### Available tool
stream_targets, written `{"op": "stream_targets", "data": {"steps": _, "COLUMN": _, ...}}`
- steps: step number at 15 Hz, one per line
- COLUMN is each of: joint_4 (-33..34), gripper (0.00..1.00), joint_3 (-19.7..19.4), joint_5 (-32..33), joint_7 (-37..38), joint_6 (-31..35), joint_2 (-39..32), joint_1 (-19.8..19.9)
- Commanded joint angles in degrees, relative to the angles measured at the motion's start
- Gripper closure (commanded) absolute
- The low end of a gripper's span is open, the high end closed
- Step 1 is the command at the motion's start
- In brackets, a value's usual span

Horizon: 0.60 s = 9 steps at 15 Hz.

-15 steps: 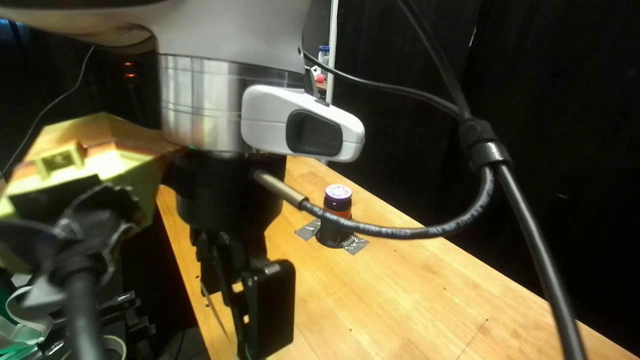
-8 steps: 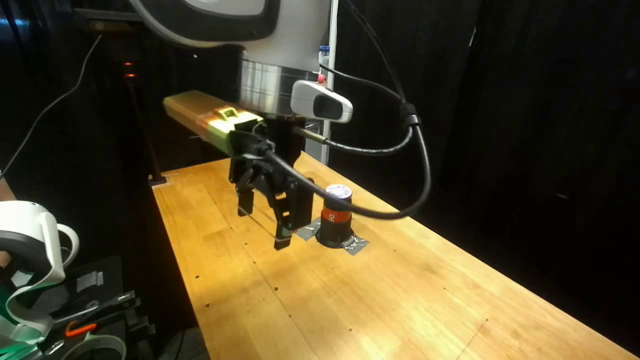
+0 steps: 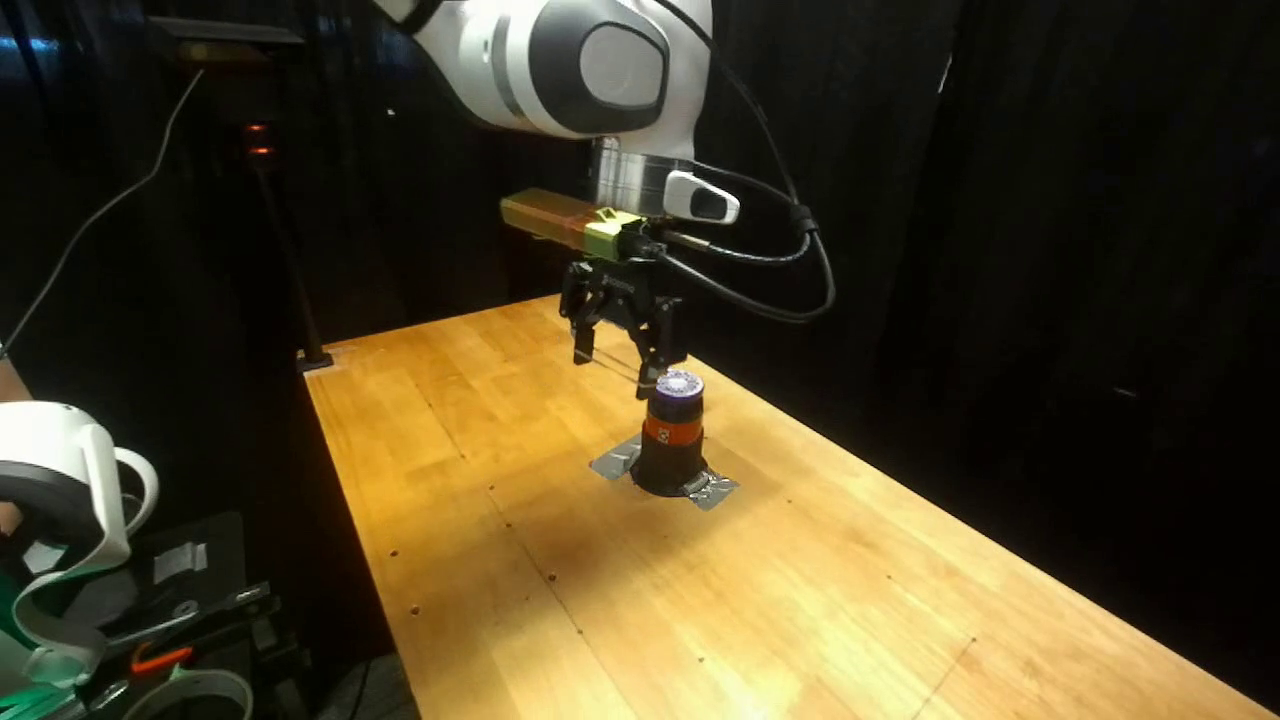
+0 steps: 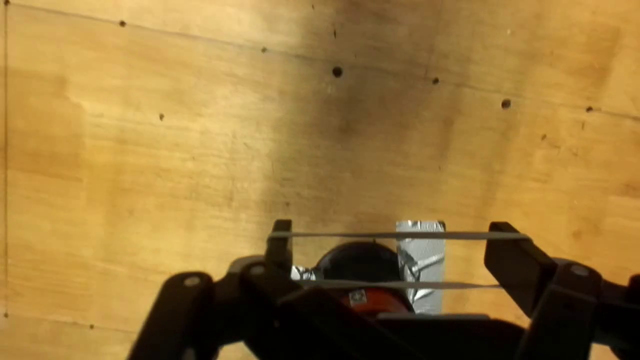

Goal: Wrap the bottom of the brown cap with an elastic band

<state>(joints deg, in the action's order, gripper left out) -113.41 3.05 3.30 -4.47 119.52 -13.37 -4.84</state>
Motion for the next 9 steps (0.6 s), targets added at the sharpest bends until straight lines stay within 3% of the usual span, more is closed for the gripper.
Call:
{"op": "stream_targets", "data": {"steps": 1, "joint_4": 14.56, "gripper": 0.0, "joint_3": 0.35, "joint_5": 1.81, "joint_7": 5.2, "joint_6": 0.43, "joint_2": -10.52, "joint_1": -1.6}}
{"op": "stream_targets", "data": {"steps": 9, "joint_4": 33.99, "gripper": 0.0, "joint_3": -0.84, "joint_5": 0.84, "joint_7": 5.71, "joint_6": -2.08, "joint_2": -26.2, "joint_1": -0.79}}
